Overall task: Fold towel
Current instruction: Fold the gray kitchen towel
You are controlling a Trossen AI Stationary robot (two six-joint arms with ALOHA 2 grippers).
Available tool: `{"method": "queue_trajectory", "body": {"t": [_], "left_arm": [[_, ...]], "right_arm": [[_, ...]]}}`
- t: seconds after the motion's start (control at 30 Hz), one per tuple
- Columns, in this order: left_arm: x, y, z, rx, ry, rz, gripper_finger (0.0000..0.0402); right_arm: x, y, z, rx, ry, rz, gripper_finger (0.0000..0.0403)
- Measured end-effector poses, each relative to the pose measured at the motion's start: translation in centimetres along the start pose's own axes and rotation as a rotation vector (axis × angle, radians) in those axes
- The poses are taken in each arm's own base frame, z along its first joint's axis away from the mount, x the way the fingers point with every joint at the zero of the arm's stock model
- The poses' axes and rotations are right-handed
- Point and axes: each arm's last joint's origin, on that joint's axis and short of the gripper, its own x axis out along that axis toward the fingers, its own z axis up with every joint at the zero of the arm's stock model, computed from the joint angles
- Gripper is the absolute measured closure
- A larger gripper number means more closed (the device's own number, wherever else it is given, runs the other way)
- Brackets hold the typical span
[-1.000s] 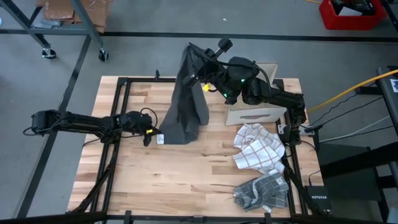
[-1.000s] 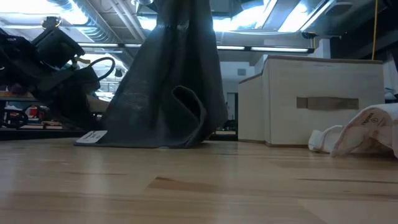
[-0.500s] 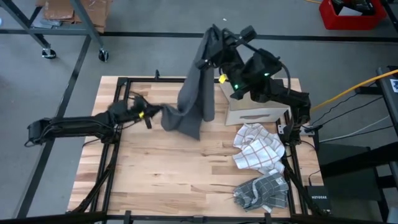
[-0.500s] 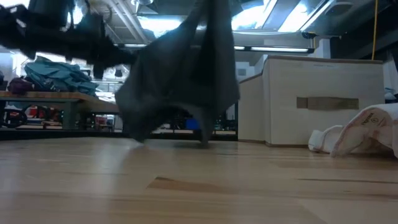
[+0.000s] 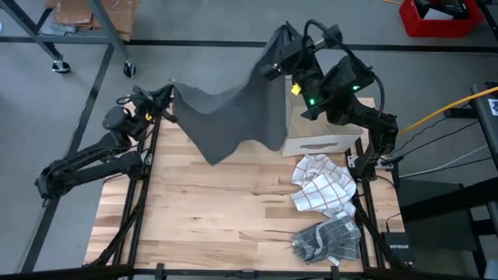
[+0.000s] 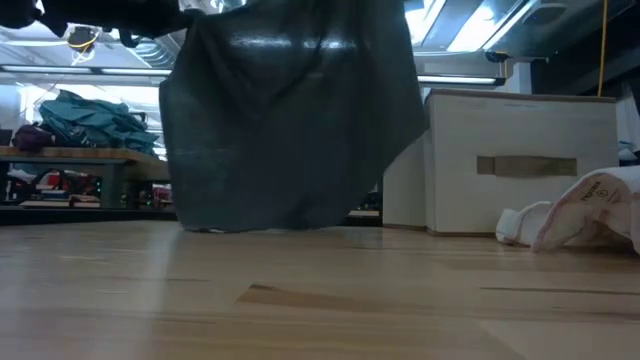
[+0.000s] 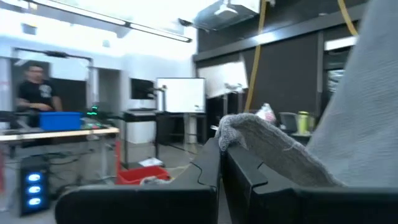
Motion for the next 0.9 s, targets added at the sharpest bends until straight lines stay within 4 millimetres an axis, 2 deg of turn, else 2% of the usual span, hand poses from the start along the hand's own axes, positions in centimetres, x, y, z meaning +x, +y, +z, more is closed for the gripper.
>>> {"method": "queue_trajectory", "body": {"t": [0.2, 0.37, 0.9], "left_arm": [[0.2, 1.2, 0.2, 0.004, -0.014, 0.091, 0.0401], [0.3, 1.7, 0.2, -0.041, -0.017, 0.127, 0.0402], [0.3, 1.7, 0.1, -0.039, -0.003, 0.132, 0.0401]], "right_arm": [[0.0, -0.1, -0.1, -0.003, 0.026, -0.01, 0.0394], [0.0, 0.6, -0.6, -0.098, 0.103, 0.0, 0.0394], [-0.2, 1.7, -1.5, -0.264, 0.173, 0.039, 0.0393]]}}
